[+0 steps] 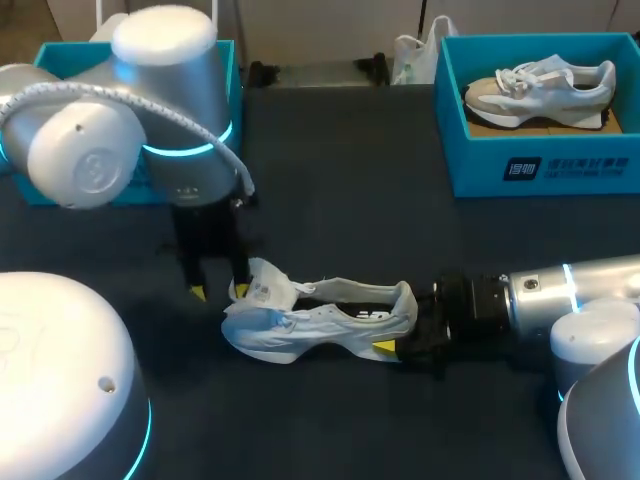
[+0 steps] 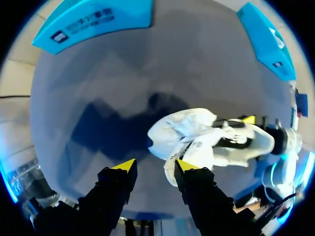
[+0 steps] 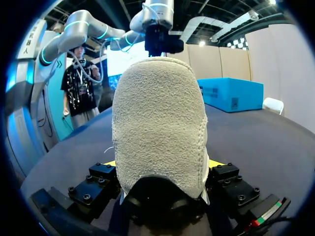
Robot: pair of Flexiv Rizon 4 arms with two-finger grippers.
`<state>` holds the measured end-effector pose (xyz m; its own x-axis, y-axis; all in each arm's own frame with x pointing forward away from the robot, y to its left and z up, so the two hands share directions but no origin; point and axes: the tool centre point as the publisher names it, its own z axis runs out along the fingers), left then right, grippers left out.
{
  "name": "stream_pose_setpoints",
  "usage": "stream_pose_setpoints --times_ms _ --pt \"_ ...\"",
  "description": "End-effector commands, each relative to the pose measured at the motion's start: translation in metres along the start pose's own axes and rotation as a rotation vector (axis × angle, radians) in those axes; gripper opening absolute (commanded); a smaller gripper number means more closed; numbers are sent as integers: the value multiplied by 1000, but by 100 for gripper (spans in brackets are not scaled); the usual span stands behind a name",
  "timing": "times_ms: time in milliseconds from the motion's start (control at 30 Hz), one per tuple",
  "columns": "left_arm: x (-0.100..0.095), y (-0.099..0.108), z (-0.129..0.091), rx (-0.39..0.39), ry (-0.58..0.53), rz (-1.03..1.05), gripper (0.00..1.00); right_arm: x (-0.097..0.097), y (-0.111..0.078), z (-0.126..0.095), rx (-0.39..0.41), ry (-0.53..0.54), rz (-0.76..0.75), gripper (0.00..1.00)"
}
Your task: Take the shoe out of the shoebox, open the shoe tongue, remove and reinsert the insole, then place the shoe into the shoebox
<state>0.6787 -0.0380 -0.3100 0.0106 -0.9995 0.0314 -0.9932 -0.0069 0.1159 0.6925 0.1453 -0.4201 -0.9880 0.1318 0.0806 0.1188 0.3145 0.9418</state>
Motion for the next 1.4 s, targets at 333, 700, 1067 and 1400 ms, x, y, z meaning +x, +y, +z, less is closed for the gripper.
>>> stream_pose_setpoints --times_ms 333,700,1067,1400 --pt "30 -7 -101 35 68 270 45 0 1 0 5 -1 1 0" --pt "64 -15 -133 75 150 750 0 0 1 0 5 -1 1 0" --pt "73 -14 -142 30 147 1115 0 0 1 0 5 -1 1 0" --pt "84 -11 -138 103 192 1240 0 0 1 0 5 -1 1 0"
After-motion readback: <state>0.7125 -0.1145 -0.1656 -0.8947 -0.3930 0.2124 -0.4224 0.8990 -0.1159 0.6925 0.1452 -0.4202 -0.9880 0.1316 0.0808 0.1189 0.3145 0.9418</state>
